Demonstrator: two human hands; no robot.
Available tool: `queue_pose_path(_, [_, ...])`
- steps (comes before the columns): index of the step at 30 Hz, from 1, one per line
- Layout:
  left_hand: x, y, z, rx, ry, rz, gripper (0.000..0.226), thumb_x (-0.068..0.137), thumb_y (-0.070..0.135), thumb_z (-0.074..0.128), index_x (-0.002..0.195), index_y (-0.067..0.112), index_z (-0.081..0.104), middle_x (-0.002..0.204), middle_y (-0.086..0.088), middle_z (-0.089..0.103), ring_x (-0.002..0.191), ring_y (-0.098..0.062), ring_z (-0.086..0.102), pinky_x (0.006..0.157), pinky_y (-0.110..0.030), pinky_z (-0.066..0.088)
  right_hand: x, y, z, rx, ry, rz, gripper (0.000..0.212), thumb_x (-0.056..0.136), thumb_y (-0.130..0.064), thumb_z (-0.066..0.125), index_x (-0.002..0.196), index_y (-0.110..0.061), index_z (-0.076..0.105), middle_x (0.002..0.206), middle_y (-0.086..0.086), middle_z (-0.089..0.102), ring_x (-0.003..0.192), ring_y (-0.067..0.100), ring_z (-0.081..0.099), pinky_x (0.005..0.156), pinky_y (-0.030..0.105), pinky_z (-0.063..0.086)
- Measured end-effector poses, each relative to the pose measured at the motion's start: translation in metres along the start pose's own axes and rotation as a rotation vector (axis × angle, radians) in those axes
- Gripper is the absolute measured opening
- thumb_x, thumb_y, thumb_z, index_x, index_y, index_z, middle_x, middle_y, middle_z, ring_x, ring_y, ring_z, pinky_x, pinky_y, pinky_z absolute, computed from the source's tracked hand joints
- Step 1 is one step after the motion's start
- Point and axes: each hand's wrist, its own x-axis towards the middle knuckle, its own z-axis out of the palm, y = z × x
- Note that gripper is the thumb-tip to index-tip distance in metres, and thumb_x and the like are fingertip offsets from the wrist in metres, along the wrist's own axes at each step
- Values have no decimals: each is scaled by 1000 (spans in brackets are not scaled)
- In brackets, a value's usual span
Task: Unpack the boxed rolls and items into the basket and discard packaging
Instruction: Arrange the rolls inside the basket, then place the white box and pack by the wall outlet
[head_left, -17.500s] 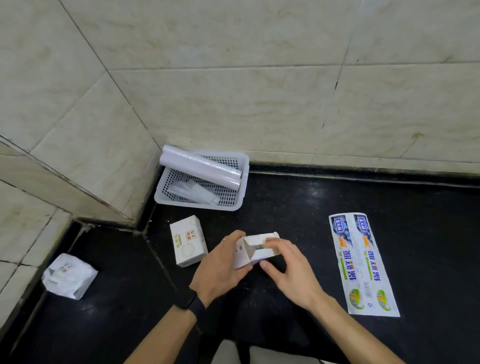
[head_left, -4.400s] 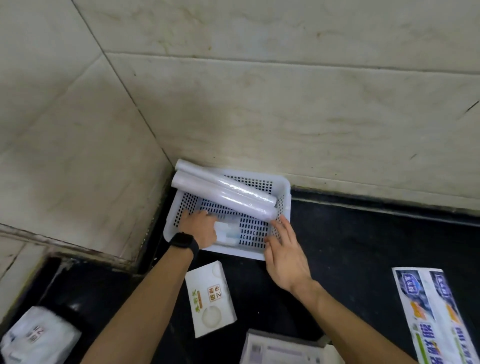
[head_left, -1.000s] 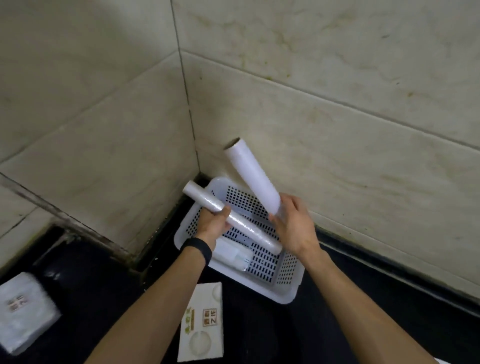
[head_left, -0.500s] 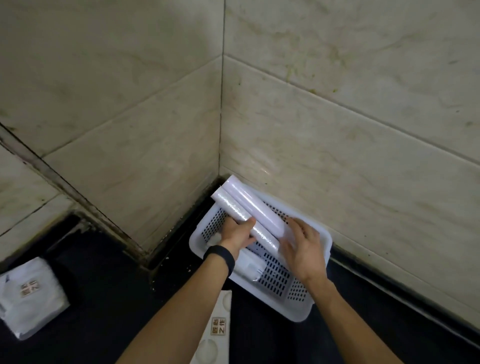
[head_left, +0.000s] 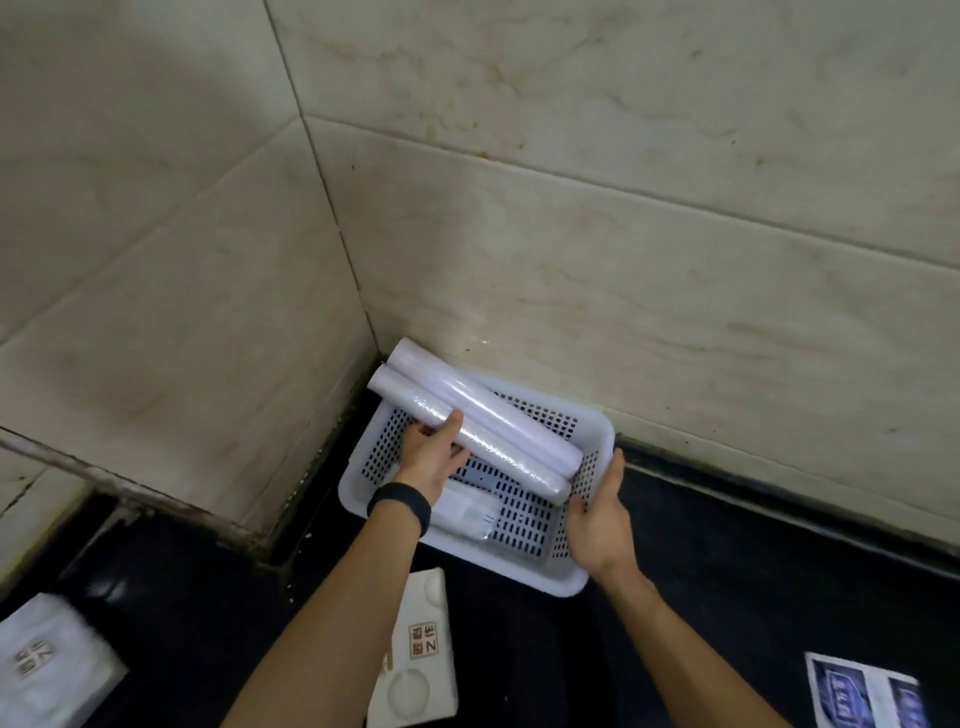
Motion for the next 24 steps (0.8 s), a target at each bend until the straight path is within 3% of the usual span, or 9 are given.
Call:
queue_pose_path(3, [-7, 3, 3, 31, 12, 3, 42, 89, 20, 72, 126, 10, 55, 121, -9, 63, 112, -23, 61, 103, -38, 48, -1, -3, -2, -29, -11, -9, 88, 98, -23, 47, 153, -28, -22, 105, 6, 62, 79, 22, 61, 70, 39, 52])
queue_pose_path(6, [-22, 5, 5, 194, 33, 36, 17, 91, 18, 66, 105, 15, 59, 103, -6, 61, 91, -20, 58, 83, -33, 49, 1, -2, -8, -75, -61, -3, 91, 99, -28, 47, 150, -28, -29, 109, 12, 67, 81, 26, 66, 72, 43, 57])
queue_pose_path(7, [-30, 6, 4, 278, 46, 66, 7, 89, 18, 64, 92, 17, 58, 93, -6, 58, 82, -21, 54, 76, -32, 45, 2, -2, -12, -82, -87, -5, 92, 99, -33, 47, 150, -28, -29, 118, 14, 65, 89, 28, 67, 76, 44, 57])
queue_pose_path(10, [-61, 11, 2, 522, 76, 216, 17, 80, 24, 57, 69, 21, 45, 71, -3, 49, 71, -18, 48, 68, -30, 38, -5, 3, -29, -165, -109, -61, 91, 93, -57, 48, 156, -27, -12, 151, 12, 42, 124, 33, 56, 94, 48, 52])
queue_pose_path(12, [-90, 14, -2, 613, 105, 283, 13, 86, 23, 56, 75, 23, 48, 75, 2, 56, 74, -17, 53, 69, -31, 43, -20, 6, -40, -243, -62, -149, 80, 94, -53, 50, 157, -23, 11, 155, 10, 37, 132, 32, 48, 105, 48, 46])
queue_pose_path(14, [-117, 9, -12, 609, 87, 313, 7, 94, 22, 56, 97, 28, 56, 98, 4, 61, 92, -15, 58, 84, -31, 47, -43, 11, -47, -290, -25, -251, 65, 97, -45, 50, 153, -21, 28, 157, 6, 34, 137, 32, 40, 112, 43, 38])
queue_pose_path(17, [-158, -9, -33, 686, 113, 365, 24, 97, 22, 56, 121, 23, 57, 115, 6, 58, 105, -11, 55, 85, -21, 42, -82, 21, -51, -332, -40, -381, 53, 100, -37, 51, 149, -20, 40, 156, 1, 39, 140, 25, 35, 112, 28, 29])
queue_pose_path(21, [-201, -53, -61, 918, 253, 450, 29, 95, 20, 57, 123, 18, 58, 119, 0, 58, 107, -14, 56, 87, -21, 41, -126, 39, -43, -322, -54, -553, 41, 99, -29, 55, 140, -19, 56, 144, -2, 53, 135, 17, 39, 109, 20, 26])
queue_pose_path(24, [-225, -96, -81, 1064, 355, 406, 33, 93, 24, 58, 126, 20, 54, 127, -6, 51, 110, -20, 54, 92, -27, 44, -147, 59, -31, -384, -112, -635, 36, 101, -28, 52, 135, -21, 60, 143, -2, 55, 137, 15, 37, 112, 19, 22])
